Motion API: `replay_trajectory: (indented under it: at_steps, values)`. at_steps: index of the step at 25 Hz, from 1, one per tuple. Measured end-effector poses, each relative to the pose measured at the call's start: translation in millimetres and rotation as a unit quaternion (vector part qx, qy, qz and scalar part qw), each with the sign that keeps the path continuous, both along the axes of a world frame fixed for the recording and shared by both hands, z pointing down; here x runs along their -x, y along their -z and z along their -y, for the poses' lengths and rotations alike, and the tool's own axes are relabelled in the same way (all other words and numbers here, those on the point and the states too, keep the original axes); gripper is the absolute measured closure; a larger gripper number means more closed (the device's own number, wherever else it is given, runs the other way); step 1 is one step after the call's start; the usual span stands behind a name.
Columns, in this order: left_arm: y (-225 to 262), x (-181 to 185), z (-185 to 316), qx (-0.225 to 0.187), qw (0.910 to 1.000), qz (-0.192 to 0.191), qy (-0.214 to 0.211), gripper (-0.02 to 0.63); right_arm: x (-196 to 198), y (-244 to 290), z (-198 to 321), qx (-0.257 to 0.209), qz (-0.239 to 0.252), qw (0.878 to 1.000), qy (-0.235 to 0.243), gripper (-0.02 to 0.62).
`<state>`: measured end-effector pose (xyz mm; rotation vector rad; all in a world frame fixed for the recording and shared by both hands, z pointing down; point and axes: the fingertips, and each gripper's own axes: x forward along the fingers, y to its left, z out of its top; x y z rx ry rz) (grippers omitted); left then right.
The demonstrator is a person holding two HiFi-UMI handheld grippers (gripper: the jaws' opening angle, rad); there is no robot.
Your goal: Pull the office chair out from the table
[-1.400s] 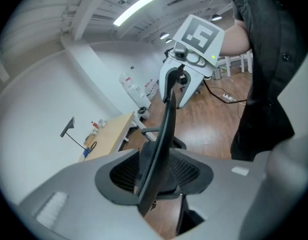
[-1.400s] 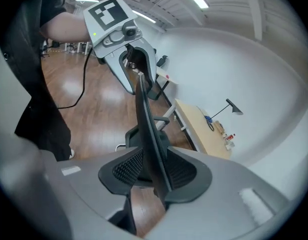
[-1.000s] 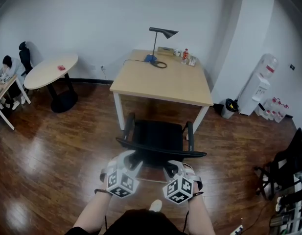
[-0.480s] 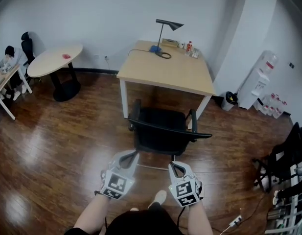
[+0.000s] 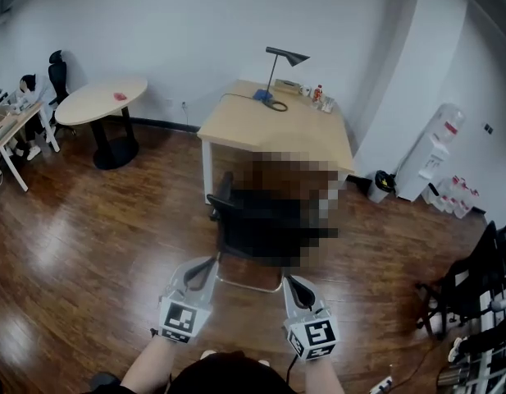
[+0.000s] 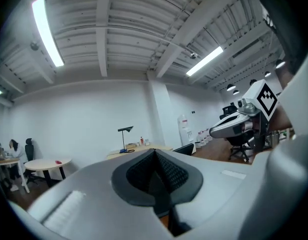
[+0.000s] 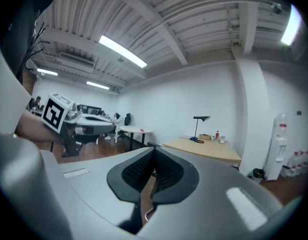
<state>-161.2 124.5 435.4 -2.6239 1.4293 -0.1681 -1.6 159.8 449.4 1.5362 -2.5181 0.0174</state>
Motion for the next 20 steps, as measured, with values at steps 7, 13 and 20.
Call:
replay_trajectory:
  at_steps: [7,13,20]
  values:
    - [10,-37,-24,0.004,0.995,-0.098,-0.013,0.604,-54,6,-27,-0.038,0.065,0.997,-0.028,0.583]
    - [0,-44,-35,0.012,0.9946,-0.103,-0.003,0.604,-71,5,-32,-0.046,0.081,0.995,-0.038,0.584]
    - [-4,-44,-33,0.011,0.995,-0.099,-0.001,0.604,-75,1,-33,-0.047,0.072,0.996,-0.036,0.584]
